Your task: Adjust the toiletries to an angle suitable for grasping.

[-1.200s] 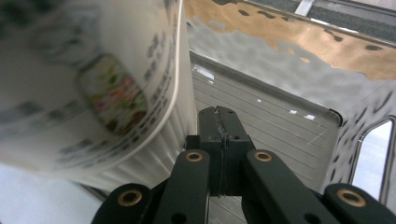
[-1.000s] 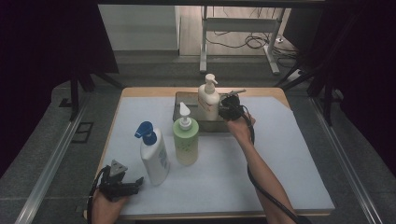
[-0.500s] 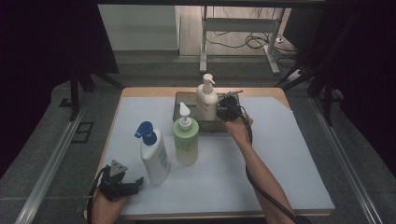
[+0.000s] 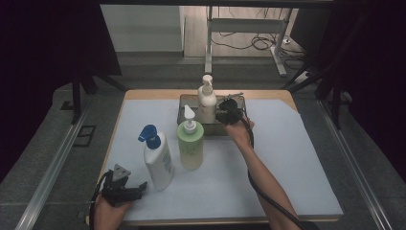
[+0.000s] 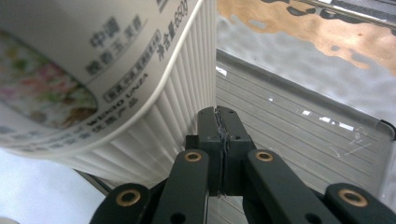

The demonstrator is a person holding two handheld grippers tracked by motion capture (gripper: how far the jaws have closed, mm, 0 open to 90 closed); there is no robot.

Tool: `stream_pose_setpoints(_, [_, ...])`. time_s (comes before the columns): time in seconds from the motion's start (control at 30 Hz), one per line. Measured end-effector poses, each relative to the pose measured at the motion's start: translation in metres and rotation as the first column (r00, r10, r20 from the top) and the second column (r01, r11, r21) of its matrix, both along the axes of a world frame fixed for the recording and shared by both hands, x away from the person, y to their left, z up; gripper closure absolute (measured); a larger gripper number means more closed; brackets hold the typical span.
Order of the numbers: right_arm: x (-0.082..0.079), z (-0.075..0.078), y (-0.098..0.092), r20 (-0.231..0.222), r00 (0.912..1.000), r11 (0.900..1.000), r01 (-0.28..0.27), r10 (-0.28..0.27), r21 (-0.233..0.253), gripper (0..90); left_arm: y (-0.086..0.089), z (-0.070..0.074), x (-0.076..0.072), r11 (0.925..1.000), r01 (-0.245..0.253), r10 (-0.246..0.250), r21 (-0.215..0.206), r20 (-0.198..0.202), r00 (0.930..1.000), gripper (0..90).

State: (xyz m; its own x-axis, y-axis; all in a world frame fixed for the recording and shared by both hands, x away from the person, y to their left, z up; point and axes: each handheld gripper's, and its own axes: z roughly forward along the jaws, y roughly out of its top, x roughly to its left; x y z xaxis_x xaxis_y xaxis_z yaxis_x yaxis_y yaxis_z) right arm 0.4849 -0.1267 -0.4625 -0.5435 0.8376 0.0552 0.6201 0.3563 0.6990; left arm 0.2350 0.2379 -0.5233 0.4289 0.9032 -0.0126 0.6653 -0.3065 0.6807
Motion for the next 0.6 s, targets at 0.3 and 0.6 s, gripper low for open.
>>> stream_pose_setpoints(0.3, [0.002, 0.000, 0.009, -0.013, 0.9999, 1.000, -0.010, 0.010, 0.015, 88.9, 0.000, 0.000, 0.000, 1.0000, 0.000, 0.000, 0.000, 0.000, 1.0000, 12.8])
stream_pose_setpoints(0.6, [0.002, -0.001, 0.021, -0.011, 0.9995, 0.999, -0.029, 0.029, 0.015, 88.9, 0.000, 0.000, 0.000, 1.0000, 0.000, 0.000, 0.000, 0.000, 1.0000, 12.8])
